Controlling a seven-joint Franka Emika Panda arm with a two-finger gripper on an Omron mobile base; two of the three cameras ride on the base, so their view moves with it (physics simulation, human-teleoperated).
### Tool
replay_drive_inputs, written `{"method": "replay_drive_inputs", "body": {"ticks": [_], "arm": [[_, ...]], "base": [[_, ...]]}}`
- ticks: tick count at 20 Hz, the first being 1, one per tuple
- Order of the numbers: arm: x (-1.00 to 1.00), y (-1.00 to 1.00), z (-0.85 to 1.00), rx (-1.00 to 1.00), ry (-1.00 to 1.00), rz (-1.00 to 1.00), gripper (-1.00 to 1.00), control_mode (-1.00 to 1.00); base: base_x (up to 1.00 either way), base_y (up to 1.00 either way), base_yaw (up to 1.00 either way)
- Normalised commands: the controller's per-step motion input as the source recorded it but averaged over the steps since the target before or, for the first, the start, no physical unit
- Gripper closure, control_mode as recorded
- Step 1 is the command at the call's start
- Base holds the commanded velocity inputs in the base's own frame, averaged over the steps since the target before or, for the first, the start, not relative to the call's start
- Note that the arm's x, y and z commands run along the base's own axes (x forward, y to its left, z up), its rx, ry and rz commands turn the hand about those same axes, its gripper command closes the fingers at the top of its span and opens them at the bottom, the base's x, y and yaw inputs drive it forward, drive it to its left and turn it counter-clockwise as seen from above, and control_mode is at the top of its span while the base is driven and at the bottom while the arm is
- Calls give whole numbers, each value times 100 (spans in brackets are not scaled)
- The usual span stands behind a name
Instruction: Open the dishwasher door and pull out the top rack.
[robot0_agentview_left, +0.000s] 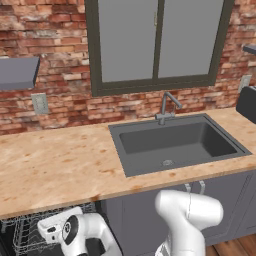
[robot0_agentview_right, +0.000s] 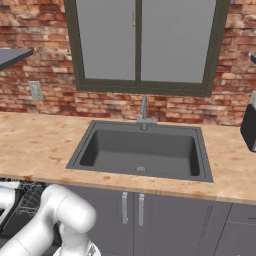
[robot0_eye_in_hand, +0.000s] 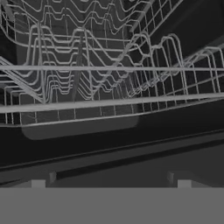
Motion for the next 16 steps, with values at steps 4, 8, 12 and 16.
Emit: {"method": "replay_drive_inputs", "body": {"ticks": [4, 8, 12, 16], "arm": [[-16, 5, -61, -2, 7, 3, -100, -100], [-8, 3, -46, -1, 1, 3, -100, -100], [22, 0, -10, 1, -3, 0, -100, -100], [33, 0, 8, 1, -3, 0, -100, -100]], "base": [[0, 0, 0], [0, 0, 0], [0, 0, 0], [0, 0, 0]]}}
